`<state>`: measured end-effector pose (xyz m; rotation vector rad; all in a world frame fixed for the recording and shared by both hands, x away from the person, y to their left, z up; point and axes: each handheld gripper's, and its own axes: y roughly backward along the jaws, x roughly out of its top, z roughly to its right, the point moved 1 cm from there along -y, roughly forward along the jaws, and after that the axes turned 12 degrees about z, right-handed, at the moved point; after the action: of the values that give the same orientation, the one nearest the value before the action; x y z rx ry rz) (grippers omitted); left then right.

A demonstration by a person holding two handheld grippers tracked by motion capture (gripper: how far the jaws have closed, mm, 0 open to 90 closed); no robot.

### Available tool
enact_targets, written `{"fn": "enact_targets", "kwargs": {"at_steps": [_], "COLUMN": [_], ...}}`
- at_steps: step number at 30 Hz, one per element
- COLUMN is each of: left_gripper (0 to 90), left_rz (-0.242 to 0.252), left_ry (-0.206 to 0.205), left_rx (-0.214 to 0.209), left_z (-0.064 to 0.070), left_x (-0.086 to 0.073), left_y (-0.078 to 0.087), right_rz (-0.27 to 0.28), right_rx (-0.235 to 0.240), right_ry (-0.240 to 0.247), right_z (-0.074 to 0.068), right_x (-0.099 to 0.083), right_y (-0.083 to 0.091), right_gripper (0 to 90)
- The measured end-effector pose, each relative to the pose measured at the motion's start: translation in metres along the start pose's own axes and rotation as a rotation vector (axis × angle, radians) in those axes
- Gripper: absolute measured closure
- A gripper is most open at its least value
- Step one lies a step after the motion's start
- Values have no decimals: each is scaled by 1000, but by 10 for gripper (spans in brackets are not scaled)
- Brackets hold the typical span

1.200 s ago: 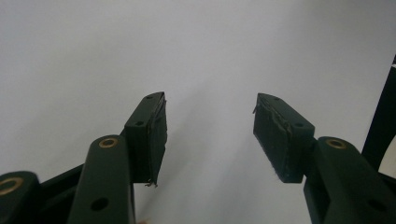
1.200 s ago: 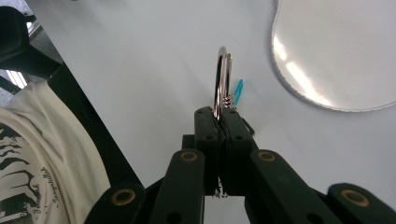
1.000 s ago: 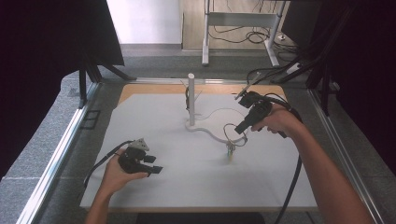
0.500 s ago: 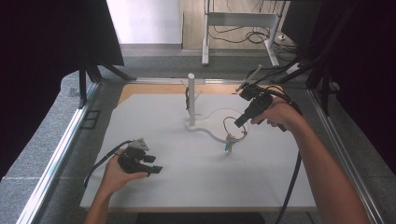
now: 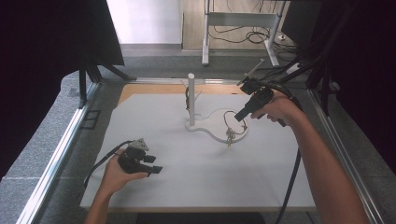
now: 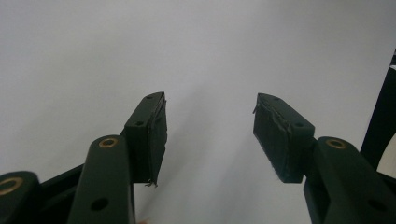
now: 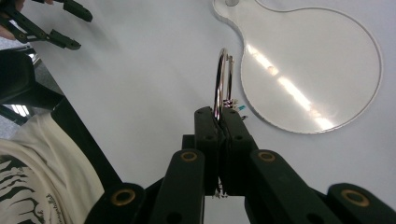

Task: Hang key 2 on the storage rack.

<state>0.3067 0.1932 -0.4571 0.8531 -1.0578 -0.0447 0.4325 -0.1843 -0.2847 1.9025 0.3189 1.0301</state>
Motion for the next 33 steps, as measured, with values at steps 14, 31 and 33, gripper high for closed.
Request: {"fn": "enact_targets", "kwargs": {"at_steps": [14, 31, 33], "left_gripper": [450, 450, 450], "left_rz": [-3, 10, 12], "left_ry": [-8, -5, -5], "left_rx": [-3, -5, -6], "left_z": [-1, -3, -2], "left_x": [0, 2, 2], "left_y": [2, 5, 5], "right_rz": [16, 56, 58], "right_rx": [-14, -33, -44], "right_ry": [-12, -38, -44], "right_z": [6, 13, 14], "right_x": [22, 36, 37], "right_y": [2, 2, 2], "right_gripper": [874, 874, 874]}}
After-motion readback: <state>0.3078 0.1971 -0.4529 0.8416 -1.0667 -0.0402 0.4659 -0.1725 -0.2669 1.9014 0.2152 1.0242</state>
